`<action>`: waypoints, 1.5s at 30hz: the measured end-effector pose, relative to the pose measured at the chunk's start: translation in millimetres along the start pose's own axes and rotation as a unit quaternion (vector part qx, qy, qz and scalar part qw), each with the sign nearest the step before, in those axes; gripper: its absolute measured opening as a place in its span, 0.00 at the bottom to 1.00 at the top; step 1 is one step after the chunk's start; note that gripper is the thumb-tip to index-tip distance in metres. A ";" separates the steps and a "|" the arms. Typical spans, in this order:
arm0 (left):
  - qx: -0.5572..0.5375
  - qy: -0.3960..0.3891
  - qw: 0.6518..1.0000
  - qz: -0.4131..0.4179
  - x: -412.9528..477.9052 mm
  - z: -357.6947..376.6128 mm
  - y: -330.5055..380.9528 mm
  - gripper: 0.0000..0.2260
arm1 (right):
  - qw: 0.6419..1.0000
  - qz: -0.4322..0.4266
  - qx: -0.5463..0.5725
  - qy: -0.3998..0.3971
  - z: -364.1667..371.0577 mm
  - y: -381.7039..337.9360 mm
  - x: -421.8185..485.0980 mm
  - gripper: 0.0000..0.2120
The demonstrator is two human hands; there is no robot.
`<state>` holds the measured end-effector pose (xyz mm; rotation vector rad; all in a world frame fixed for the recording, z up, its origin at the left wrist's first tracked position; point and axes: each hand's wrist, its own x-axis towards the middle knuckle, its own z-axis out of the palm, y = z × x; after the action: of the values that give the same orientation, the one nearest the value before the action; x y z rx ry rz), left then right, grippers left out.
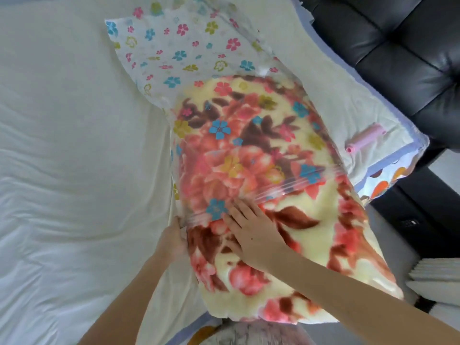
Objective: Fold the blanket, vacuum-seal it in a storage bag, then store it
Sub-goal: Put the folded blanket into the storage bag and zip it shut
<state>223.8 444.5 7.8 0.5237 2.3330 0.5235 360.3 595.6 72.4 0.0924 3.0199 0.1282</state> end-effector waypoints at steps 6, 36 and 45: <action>0.159 0.136 0.977 0.040 15.2 -72.7 64.4 0.11 | 0.962 0.067 0.157 0.215 -32.6 54.2 -23.7 0.15; 0.661 -0.360 0.569 0.331 213.3 202.5 457.2 0.16 | 0.295 0.423 0.855 -0.063 184.0 243.6 -116.6 0.58; 0.513 -0.311 0.674 0.432 216.6 166.7 438.6 0.13 | 0.311 0.371 0.874 -0.037 160.0 245.8 -111.2 0.21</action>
<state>288.1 957.2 -3.2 1.9980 1.3536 -0.6309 503.4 845.6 -51.6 1.3476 1.0403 -2.6089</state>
